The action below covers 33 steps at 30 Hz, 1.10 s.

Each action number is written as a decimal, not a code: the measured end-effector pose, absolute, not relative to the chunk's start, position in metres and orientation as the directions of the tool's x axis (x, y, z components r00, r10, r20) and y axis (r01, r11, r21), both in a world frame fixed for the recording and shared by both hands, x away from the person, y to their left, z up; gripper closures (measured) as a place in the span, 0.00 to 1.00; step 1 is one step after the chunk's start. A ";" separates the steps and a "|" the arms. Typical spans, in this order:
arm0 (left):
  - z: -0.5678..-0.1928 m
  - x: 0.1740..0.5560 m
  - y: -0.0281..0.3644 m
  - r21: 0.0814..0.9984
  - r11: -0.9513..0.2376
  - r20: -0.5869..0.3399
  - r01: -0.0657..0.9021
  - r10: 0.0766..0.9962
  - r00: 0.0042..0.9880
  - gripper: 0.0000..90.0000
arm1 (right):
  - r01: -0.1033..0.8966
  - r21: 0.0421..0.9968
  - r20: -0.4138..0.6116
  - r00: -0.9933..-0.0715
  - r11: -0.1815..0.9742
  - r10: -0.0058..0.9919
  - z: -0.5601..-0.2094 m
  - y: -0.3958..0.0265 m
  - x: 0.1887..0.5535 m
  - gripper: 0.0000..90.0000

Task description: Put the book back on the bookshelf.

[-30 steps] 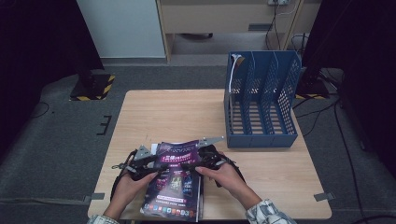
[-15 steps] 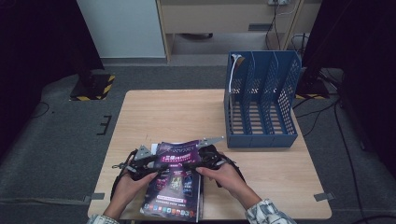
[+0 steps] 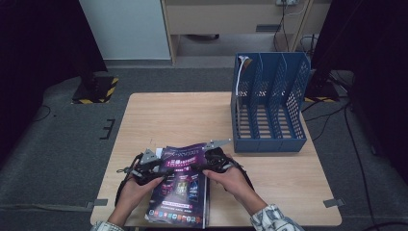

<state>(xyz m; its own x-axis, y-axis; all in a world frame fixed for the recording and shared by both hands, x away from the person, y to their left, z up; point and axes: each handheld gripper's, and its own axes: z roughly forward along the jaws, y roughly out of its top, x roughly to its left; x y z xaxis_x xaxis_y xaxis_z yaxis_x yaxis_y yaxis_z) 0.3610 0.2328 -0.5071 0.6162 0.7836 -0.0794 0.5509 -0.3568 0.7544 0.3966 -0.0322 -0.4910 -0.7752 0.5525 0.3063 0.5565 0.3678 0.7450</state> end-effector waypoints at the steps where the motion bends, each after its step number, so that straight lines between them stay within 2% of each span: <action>1: -0.507 0.361 0.233 0.754 -0.357 -0.079 0.551 0.784 0.616 0.38 | 0.557 0.746 0.307 -0.774 0.365 0.554 -0.489 -0.032 0.398 0.71; 16: -0.503 0.363 0.234 0.800 -0.301 -0.092 0.519 0.793 0.602 0.33 | 0.502 0.780 0.249 -0.796 0.373 0.551 -0.457 -0.027 0.408 0.80; 33: -0.507 0.358 0.231 0.771 -0.336 -0.123 0.542 0.756 0.643 0.28 | 0.464 0.820 0.199 -0.780 0.335 0.593 -0.437 -0.035 0.420 0.84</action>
<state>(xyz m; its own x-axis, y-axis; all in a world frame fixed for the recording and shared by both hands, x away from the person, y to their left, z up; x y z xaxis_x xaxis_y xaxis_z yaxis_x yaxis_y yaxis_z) 0.3581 0.2309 -0.5074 0.6429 0.7561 -0.1227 0.5418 -0.3357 0.7705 0.4198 -0.0347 -0.4367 -0.7799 0.5935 0.1988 0.4636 0.3345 0.8205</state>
